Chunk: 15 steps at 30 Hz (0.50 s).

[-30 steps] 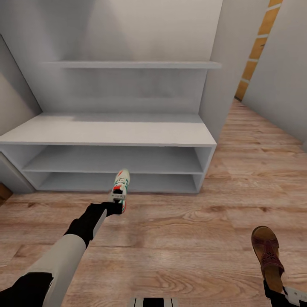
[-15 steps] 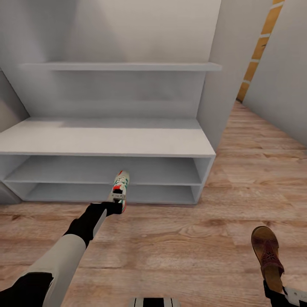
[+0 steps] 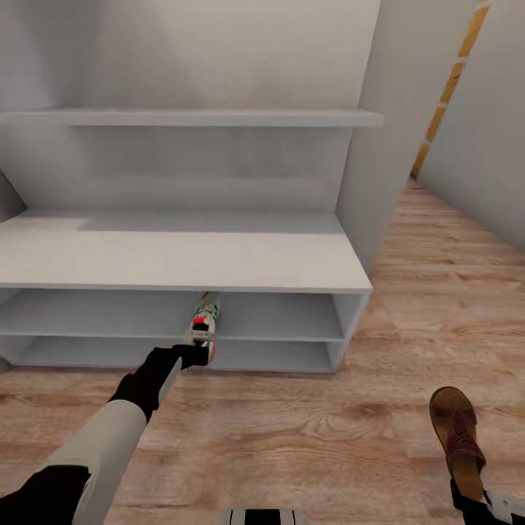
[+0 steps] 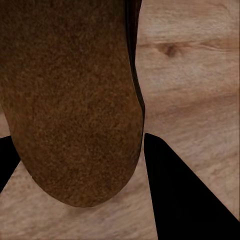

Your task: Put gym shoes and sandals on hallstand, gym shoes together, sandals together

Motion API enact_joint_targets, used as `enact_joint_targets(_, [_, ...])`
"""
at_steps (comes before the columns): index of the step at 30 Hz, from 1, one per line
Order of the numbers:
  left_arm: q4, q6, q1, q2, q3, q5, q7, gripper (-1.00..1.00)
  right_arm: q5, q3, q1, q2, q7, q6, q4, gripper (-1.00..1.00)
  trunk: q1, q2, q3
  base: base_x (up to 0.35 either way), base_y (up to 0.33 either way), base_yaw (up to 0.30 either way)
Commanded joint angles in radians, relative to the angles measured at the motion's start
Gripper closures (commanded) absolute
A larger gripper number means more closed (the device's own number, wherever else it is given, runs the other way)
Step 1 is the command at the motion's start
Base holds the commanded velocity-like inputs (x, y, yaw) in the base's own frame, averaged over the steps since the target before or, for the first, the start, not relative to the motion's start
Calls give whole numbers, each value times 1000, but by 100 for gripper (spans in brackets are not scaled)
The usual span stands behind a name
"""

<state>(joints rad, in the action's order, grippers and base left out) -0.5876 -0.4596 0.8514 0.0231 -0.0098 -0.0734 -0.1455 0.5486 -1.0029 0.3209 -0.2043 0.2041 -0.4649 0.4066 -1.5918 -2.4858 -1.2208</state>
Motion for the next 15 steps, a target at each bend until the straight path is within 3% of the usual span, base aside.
enact_joint_targets(1, [-1, -5, 0, 0, 0, -5, -6, 100, 0, -9, 1, 0, 9, -3, 0, 100, -1, 0, -1, 338, -5, 0])
enact_joint_targets(6, [-1, -6, 0, 0, 2, -5, -6, 100, 1, -9, 1, 0, 10, -3, 0, 100, -1, 0, -1, 310, -2, 0])
enact_joint_targets(15, [0, -4, -3, 1, 4, -4, -4, 100, 1, -9, 1, 0, 10, -3, 0, 100, -1, 0, -1, 112, 0, 0])
